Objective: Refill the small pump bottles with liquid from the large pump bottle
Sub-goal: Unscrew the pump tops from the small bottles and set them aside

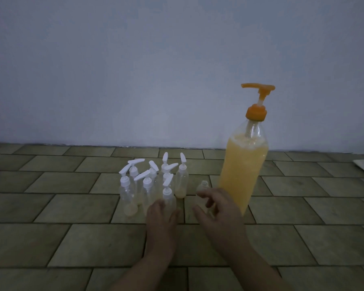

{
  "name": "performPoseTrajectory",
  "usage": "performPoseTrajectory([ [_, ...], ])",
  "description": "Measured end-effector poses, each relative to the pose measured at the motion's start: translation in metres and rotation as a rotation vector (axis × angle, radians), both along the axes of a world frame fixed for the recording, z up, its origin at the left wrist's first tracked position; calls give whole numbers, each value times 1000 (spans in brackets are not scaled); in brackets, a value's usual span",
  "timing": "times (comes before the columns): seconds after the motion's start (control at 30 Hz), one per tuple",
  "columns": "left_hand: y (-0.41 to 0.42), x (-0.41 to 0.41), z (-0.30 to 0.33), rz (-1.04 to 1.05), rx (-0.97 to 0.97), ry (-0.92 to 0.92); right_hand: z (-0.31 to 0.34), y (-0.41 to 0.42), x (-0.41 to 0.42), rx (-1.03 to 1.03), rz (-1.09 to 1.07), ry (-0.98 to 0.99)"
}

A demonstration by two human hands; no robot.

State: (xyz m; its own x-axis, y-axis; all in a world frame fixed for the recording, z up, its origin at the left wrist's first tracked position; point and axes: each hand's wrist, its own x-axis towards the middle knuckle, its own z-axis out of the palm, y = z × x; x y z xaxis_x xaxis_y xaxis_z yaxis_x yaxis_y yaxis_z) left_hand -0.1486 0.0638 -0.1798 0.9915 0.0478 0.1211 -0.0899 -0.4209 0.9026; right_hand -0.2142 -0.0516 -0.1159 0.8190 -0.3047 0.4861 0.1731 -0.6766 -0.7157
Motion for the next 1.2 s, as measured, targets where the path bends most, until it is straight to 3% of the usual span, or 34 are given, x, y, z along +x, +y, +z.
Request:
performPoseTrajectory([
  [0.1,6,-9,5,-66,33,-120,15,22,19,159,65,236],
  [0.2,14,-19,15,-178,82,-288,28,35,26,218,36,202],
  [0.27,20,-20,24,-272,11,-269,37,36,29,189,25,157],
  [0.4,30,-20,46,-467,-184,-136,63,26,28,187,209,271],
  [0.6,35,-22,56,-396,-165,-240,78,3,24,294,216,207],
  [0.73,29,-24,55,-491,-78,-250,77,13,19,383,360,260],
  [0.9,32,-26,67,-408,-204,-270,77,-1,17,450,225,137],
  [1.03,30,-26,67,-488,-136,-292,77,10,13,419,284,168],
  [1.2,33,-20,68,-441,-136,-324,85,5,13,417,183,51],
])
